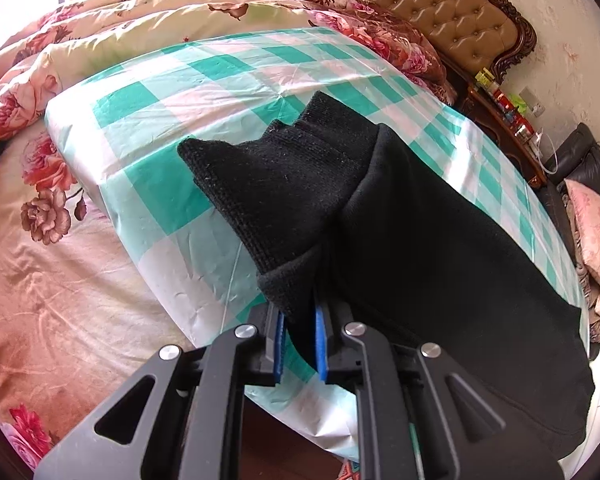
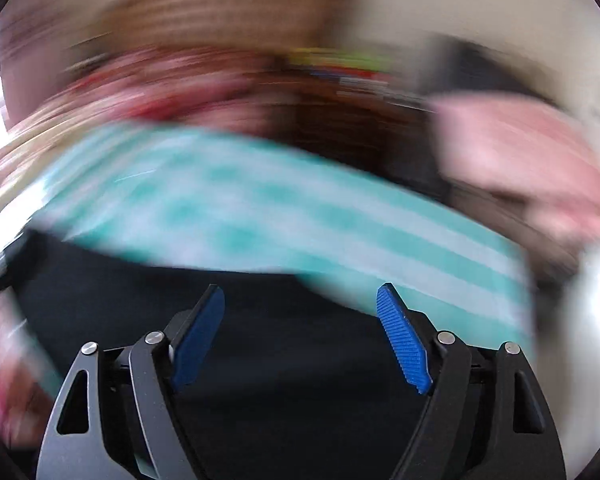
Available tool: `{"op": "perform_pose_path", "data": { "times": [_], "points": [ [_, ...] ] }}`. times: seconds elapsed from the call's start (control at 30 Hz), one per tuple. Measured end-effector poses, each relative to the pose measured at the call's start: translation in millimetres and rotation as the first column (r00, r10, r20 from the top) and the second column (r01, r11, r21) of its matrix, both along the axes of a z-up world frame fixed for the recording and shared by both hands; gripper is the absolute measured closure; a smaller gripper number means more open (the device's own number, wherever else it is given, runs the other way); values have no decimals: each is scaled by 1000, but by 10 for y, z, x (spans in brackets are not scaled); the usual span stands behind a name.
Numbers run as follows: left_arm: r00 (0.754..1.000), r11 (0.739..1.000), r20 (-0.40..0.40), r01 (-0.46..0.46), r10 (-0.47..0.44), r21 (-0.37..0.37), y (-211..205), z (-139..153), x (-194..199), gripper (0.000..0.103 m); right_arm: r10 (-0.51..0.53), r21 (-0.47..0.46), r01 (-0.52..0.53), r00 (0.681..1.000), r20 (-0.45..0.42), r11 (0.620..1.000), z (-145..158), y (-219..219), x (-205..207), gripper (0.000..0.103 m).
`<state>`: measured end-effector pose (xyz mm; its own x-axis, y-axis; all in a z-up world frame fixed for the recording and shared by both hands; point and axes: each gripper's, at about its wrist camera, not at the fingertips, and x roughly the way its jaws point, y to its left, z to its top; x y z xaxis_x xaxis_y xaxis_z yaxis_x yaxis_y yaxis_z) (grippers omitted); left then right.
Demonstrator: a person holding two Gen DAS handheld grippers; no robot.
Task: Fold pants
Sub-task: 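Open the right tool to release its cuff and withdraw it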
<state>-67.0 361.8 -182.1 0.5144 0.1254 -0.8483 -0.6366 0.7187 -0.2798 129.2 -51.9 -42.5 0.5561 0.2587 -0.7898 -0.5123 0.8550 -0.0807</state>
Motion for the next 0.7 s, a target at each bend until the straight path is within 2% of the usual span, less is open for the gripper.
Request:
{"op": "perform_pose_path", "data": {
  "times": [0.07,0.13,0.17,0.2,0.23,0.27,0.3,0.33,0.4,0.47,0.57,0.63,0.7],
  "points": [
    [1000,1000,-7,13,-13,20,-13,-3,14,89,208,-8,-209,974,-89,978,-377,890,-46,28],
    [999,998,-28,31,-30,48,-39,12,31,87,332,-26,-337,936,-114,941,-681,1514,-126,36],
    [998,997,-46,35,-32,66,-45,39,28,82,370,-48,-378,921,-118,925,-854,1814,-148,39],
    [996,993,-85,4,6,117,-29,72,-2,47,379,-63,-388,918,-115,920,-948,1968,-153,41],
    [992,981,-107,-48,69,186,12,133,-70,26,371,-80,-381,922,-111,921,-1062,2130,-126,43],
    [991,976,-92,-71,92,207,59,199,-137,24,357,-88,-366,928,-107,926,-1110,2222,-129,45],
    [992,978,-84,-74,92,197,104,243,-174,25,325,-94,-335,940,-104,938,-1176,2279,-76,45],
    [992,976,-77,-81,98,201,137,293,-190,30,294,-98,-304,950,-106,948,-1228,2300,-42,45],
    [993,952,-49,-89,108,293,136,453,-147,34,259,-106,-272,959,-118,956,-1329,2243,56,45],
    [997,943,-11,-63,71,327,111,564,-6,35,253,-93,-261,963,-91,961,-1410,2237,83,40],
    [998,959,35,46,-58,279,60,615,401,54,228,-98,-234,971,-68,967,-1472,2237,94,32],
    [994,954,12,99,-107,283,19,542,661,81,198,-100,-204,978,-68,974,-1480,2249,134,24],
    [990,958,-29,138,-134,251,28,359,927,84,176,-95,-183,981,-78,979,-1486,2238,175,18]
  ]
}}
